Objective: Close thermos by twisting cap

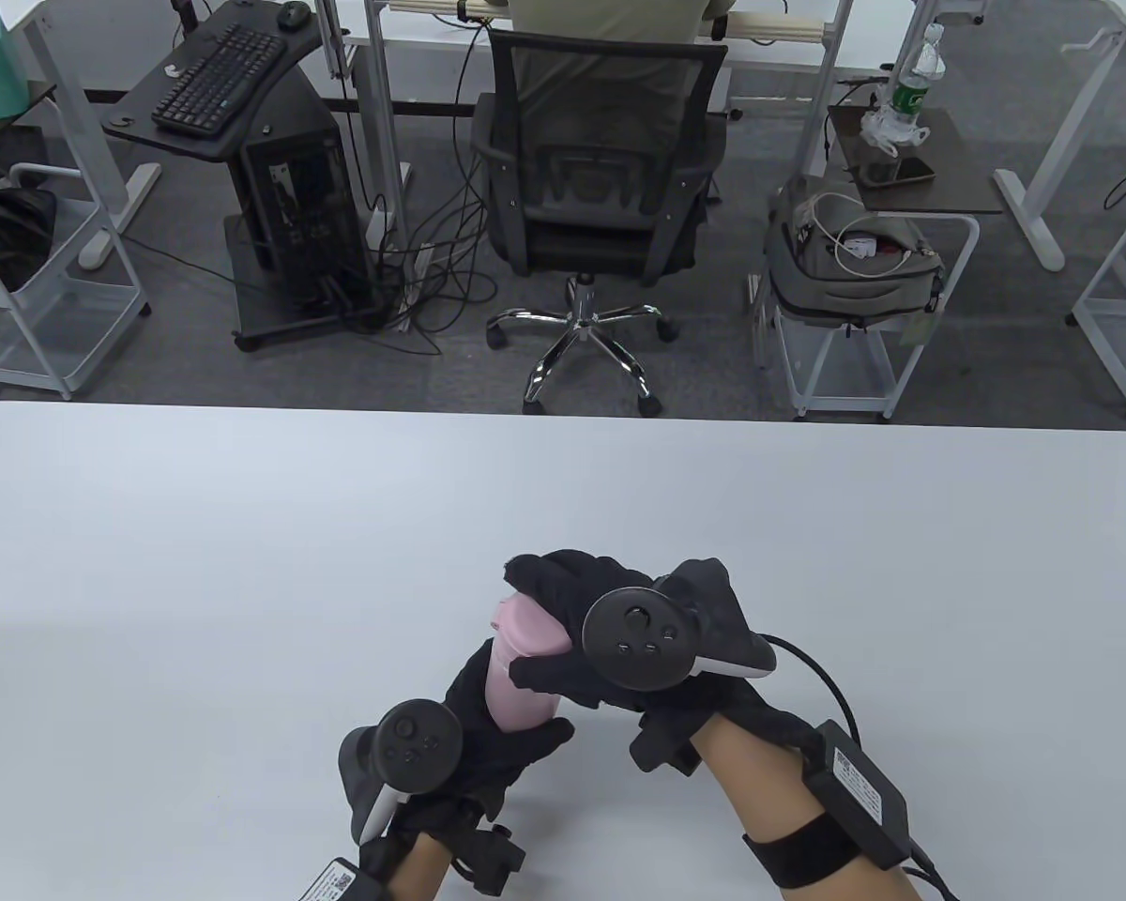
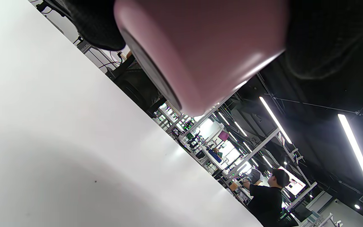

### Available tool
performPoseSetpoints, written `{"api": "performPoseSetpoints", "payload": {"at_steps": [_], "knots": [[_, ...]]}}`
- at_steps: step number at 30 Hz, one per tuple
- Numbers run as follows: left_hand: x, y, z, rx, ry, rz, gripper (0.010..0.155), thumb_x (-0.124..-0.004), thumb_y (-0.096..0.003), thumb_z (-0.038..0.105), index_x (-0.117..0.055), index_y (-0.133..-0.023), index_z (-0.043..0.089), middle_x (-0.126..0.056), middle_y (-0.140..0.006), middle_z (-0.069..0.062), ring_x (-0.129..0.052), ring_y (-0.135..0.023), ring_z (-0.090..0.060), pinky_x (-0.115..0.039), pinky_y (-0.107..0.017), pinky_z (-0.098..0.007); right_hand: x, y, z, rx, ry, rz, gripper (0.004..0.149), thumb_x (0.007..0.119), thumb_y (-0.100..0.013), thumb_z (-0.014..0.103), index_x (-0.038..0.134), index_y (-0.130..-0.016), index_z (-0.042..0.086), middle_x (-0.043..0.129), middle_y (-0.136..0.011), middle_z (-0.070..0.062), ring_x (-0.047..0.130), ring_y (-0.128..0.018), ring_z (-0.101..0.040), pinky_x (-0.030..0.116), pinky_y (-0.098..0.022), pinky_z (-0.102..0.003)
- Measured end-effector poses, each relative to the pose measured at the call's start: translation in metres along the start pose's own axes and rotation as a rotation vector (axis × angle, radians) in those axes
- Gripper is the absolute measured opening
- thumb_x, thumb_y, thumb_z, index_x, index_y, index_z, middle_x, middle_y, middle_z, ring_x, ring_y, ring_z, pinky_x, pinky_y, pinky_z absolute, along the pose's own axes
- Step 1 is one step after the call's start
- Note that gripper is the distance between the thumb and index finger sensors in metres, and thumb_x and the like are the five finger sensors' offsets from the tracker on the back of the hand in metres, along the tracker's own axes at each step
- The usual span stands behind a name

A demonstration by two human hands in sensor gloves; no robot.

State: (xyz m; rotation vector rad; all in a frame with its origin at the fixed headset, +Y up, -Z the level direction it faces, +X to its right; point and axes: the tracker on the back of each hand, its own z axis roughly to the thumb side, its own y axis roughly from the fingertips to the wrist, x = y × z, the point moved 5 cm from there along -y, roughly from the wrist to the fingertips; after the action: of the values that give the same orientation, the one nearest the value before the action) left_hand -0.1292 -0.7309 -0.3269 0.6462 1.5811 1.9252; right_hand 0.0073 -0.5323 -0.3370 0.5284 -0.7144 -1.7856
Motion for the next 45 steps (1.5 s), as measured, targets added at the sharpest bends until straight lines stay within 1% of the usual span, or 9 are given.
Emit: {"api": "performPoseSetpoints", "payload": {"at_steps": [4, 11, 14, 16, 19, 24, 34, 41, 45], "knots": [[0.0, 0.0, 0.0, 0.003, 0.0, -0.001, 0.118, -0.081, -0.0239, 0.076, -0.025, -0.112, 0.021, -0.043, -0.118, -0.009, -0.057, -0.106, -0.032, -0.067, -0.077, -0.046, 0.0, 0.001, 0.002, 0.021, 0.054, -0.017, 0.08, 0.082, -0.055, 0.053, 0.062, -0.111, -0.001, 0.081, -0.097, -0.027, 0.092, -0.077, -0.043, 0.078, -0.056, -0.06], [0.0, -0.001, 0.002, -0.01, -0.024, -0.006, 0.118, -0.081, -0.0237, 0.076, -0.026, -0.113, 0.021, -0.043, -0.117, -0.008, -0.058, -0.106, -0.032, -0.067, -0.076, -0.046, 0.002, 0.0, 0.009, 0.128, 0.331, -0.019, 0.089, 0.062, -0.057, 0.071, 0.063, -0.111, 0.0, 0.091, -0.08, -0.016, 0.097, -0.059, -0.031, 0.082, -0.045, -0.053], [-0.001, -0.001, 0.002, -0.006, -0.027, -0.005, 0.118, -0.081, -0.0242, 0.076, -0.026, -0.113, 0.021, -0.043, -0.117, -0.009, -0.058, -0.106, -0.033, -0.067, -0.076, -0.047, 0.001, -0.001, 0.014, 0.127, 0.345, 0.05, 0.094, 0.057, -0.058, 0.071, 0.045, -0.12, 0.001, 0.086, -0.093, -0.024, 0.094, -0.07, -0.043, 0.08, -0.051, -0.06], [-0.001, -0.001, 0.002, -0.007, -0.032, -0.007, 0.118, -0.08, -0.0243, 0.076, -0.026, -0.113, 0.021, -0.043, -0.117, -0.009, -0.058, -0.106, -0.033, -0.067, -0.076, -0.047, 0.0, -0.001, 0.021, 0.094, 0.294, 0.118, 0.085, 0.061, -0.061, 0.066, 0.036, -0.122, 0.013, 0.073, -0.107, -0.037, 0.086, -0.082, -0.057, 0.075, -0.055, -0.069], [-0.001, -0.001, 0.002, -0.006, -0.039, -0.007, 0.118, -0.081, -0.0245, 0.076, -0.026, -0.113, 0.021, -0.043, -0.117, -0.009, -0.058, -0.106, -0.033, -0.067, -0.076, -0.047, 0.003, -0.003, 0.027, 0.067, 0.236, 0.242, 0.073, 0.068, -0.064, 0.054, 0.036, -0.121, 0.021, 0.063, -0.113, -0.041, 0.081, -0.088, -0.062, 0.073, -0.058, -0.071], [-0.002, -0.001, 0.004, -0.012, -0.041, -0.008, 0.117, -0.081, -0.0243, 0.076, -0.026, -0.113, 0.021, -0.044, -0.117, -0.009, -0.058, -0.106, -0.033, -0.067, -0.076, -0.047, 0.001, -0.006, 0.026, 0.083, 0.223, 0.269, 0.062, 0.074, -0.063, 0.042, 0.053, -0.117, 0.019, 0.066, -0.111, -0.039, 0.084, -0.086, -0.059, 0.075, -0.058, -0.069], [-0.005, 0.0, 0.004, -0.012, -0.022, -0.029, 0.118, -0.083, -0.0233, 0.075, -0.026, -0.113, 0.022, -0.043, -0.118, -0.008, -0.057, -0.106, -0.033, -0.068, -0.076, -0.048, 0.002, -0.008, 0.018, 0.077, 0.172, 0.308, 0.057, 0.071, -0.064, 0.032, 0.057, -0.115, 0.013, 0.069, -0.107, -0.041, 0.085, -0.084, -0.059, 0.075, -0.058, -0.068], [-0.004, 0.0, 0.006, -0.012, -0.029, -0.024, 0.12, -0.084, -0.0221, 0.074, -0.026, -0.113, 0.021, -0.044, -0.117, -0.008, -0.057, -0.106, -0.033, -0.068, -0.076, -0.048, 0.004, -0.009, 0.015, 0.162, 0.295, 0.26, 0.059, 0.059, -0.068, 0.044, 0.056, -0.116, 0.01, 0.082, -0.094, -0.035, 0.097, -0.069, -0.042, 0.083, -0.05, -0.056], [-0.005, 0.0, 0.008, -0.024, -0.035, -0.03, 0.12, -0.083, -0.0216, 0.075, -0.026, -0.113, 0.021, -0.044, -0.117, -0.008, -0.057, -0.106, -0.032, -0.068, -0.076, -0.048, 0.002, -0.009, 0.012, 0.245, 0.412, 0.205, 0.068, 0.052, -0.068, 0.054, 0.066, -0.111, 0.004, 0.093, -0.077, -0.025, 0.101, -0.049, -0.028, 0.086, -0.038, -0.046]]}}
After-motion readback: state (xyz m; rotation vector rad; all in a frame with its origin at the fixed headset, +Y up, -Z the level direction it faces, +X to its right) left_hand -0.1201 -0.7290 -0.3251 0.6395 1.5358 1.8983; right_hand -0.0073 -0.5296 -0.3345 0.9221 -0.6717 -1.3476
